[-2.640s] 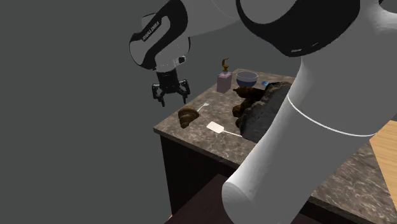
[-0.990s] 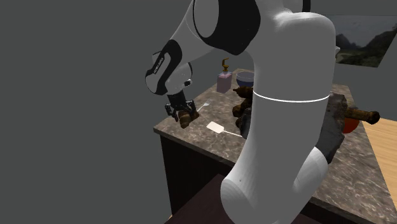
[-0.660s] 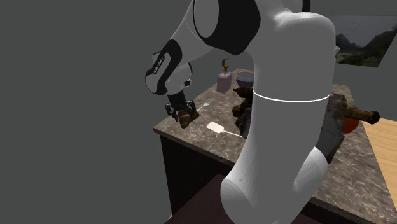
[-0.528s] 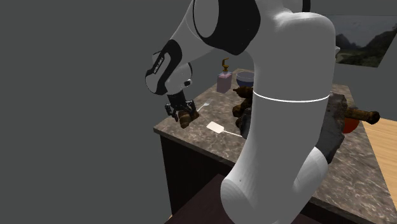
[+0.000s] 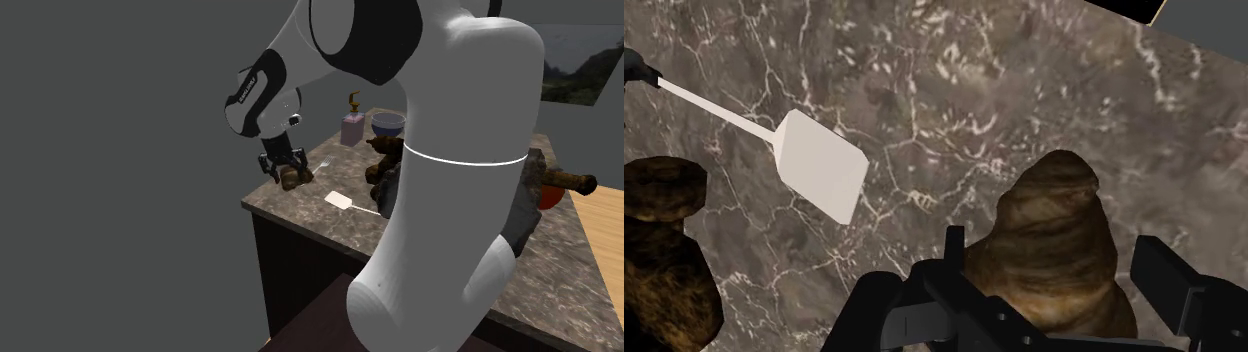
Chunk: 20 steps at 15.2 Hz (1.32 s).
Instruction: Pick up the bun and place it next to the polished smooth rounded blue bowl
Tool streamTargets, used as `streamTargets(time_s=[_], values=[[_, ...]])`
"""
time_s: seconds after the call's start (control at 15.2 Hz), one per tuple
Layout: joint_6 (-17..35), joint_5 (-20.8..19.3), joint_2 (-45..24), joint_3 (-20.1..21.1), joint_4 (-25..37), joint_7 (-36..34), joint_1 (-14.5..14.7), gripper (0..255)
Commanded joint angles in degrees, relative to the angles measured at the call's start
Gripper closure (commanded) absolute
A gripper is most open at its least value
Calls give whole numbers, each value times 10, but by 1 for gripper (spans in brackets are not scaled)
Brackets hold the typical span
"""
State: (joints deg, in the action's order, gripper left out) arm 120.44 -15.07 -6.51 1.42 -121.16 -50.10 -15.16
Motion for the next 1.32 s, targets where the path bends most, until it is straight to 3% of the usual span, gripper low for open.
streamTargets(time_s=[0.0,1.25], values=[[-14,2,9,0,6,4,0,255],[-149,18,61,3,92,36,2,255]])
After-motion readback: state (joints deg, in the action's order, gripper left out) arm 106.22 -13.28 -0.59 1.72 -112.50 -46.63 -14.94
